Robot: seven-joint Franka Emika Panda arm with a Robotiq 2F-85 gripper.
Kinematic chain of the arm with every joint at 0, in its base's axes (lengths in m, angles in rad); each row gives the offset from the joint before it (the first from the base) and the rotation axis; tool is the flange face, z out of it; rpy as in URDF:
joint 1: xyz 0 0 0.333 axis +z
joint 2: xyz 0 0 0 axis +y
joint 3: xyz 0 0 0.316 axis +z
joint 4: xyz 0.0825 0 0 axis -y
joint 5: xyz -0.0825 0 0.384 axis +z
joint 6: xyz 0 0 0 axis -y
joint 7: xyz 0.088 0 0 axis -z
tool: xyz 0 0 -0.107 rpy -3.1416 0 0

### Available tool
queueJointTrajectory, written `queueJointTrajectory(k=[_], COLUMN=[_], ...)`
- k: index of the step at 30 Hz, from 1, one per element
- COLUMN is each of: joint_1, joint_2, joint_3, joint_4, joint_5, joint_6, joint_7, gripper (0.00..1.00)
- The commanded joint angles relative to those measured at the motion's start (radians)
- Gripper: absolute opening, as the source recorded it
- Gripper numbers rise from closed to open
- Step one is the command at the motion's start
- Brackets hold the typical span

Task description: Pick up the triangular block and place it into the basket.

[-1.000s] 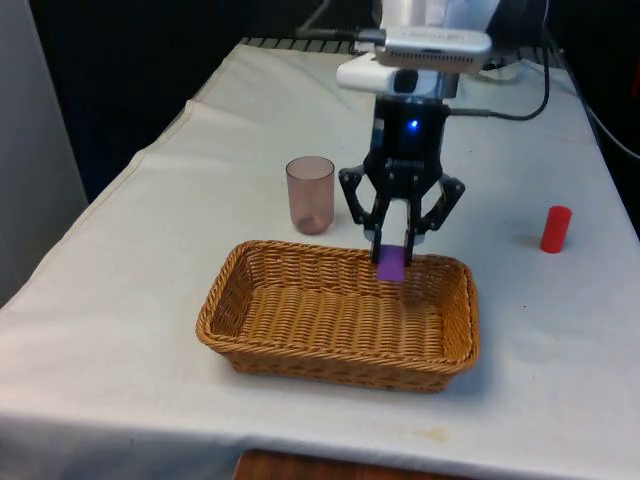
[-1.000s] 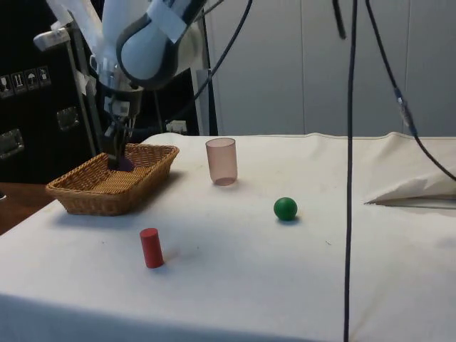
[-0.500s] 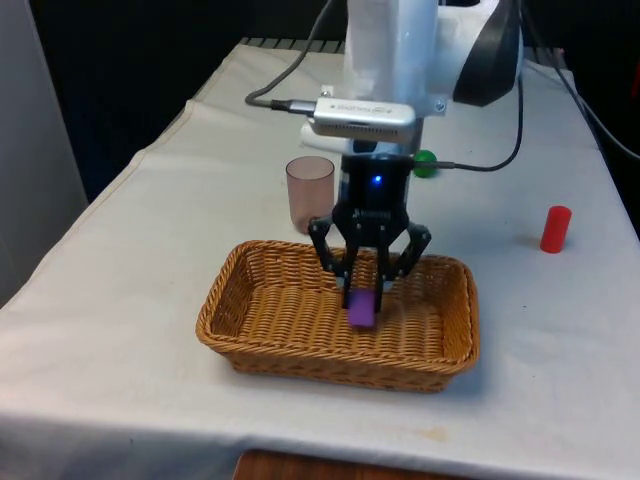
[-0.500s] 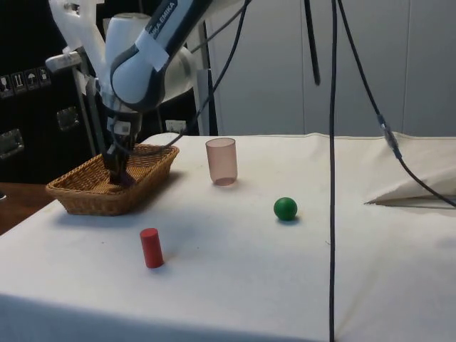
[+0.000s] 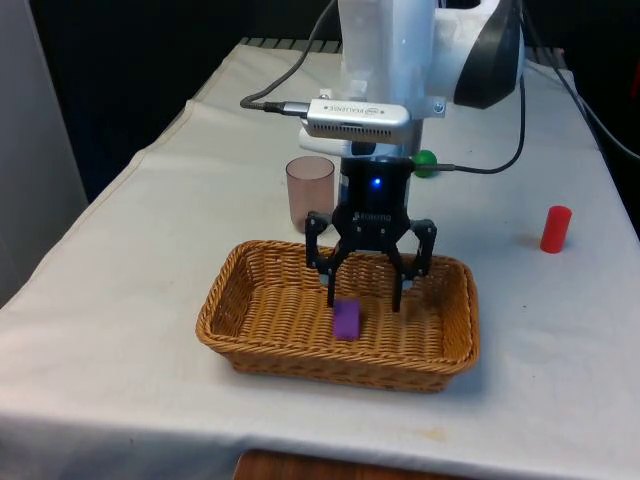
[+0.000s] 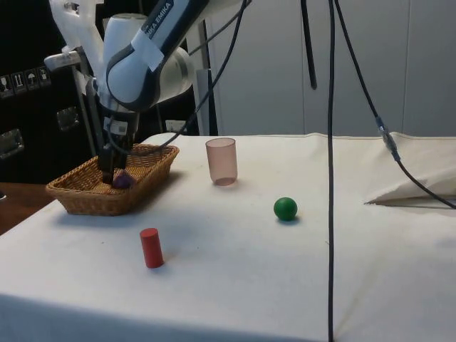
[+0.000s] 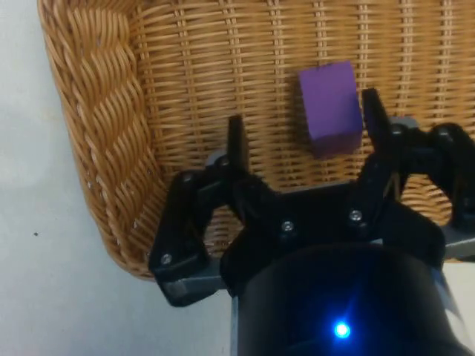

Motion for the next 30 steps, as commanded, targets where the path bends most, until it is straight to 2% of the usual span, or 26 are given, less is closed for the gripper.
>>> queueJointTrajectory(k=[1, 5, 7, 8, 9, 11, 16, 17, 18, 23, 25, 30], joint_1=[-0.007, -0.007, -0.007, 0.000, -0.007, -0.007, -0.003, 0.000, -0.003, 0.004, 0.001, 0.009], joint_2=[0.005, 0.005, 0.006, 0.001, -0.001, -0.016, -0.058, -0.045, -0.065, -0.114, -0.110, -0.175], joint_3=[0.009, 0.009, 0.009, 0.000, 0.008, 0.008, -0.001, -0.005, -0.003, -0.011, -0.009, -0.015], joint_4=[0.010, 0.011, 0.011, 0.002, 0.007, -0.001, -0.016, -0.007, -0.018, -0.050, -0.044, -0.122], joint_5=[0.006, 0.007, 0.006, 0.001, 0.007, 0.010, 0.010, 0.008, 0.010, 0.005, 0.008, -0.001], joint_6=[-0.004, -0.004, -0.004, 0.000, -0.007, -0.012, -0.032, -0.027, -0.037, -0.056, -0.057, -0.066], joint_7=[-0.006, -0.005, -0.005, 0.000, -0.005, -0.006, -0.006, 0.000, -0.006, -0.007, -0.007, -0.016], gripper=[0.77, 1.00, 1.00, 1.00, 1.00, 1.00, 1.00, 1.00, 1.00, 1.00, 1.00, 1.00])
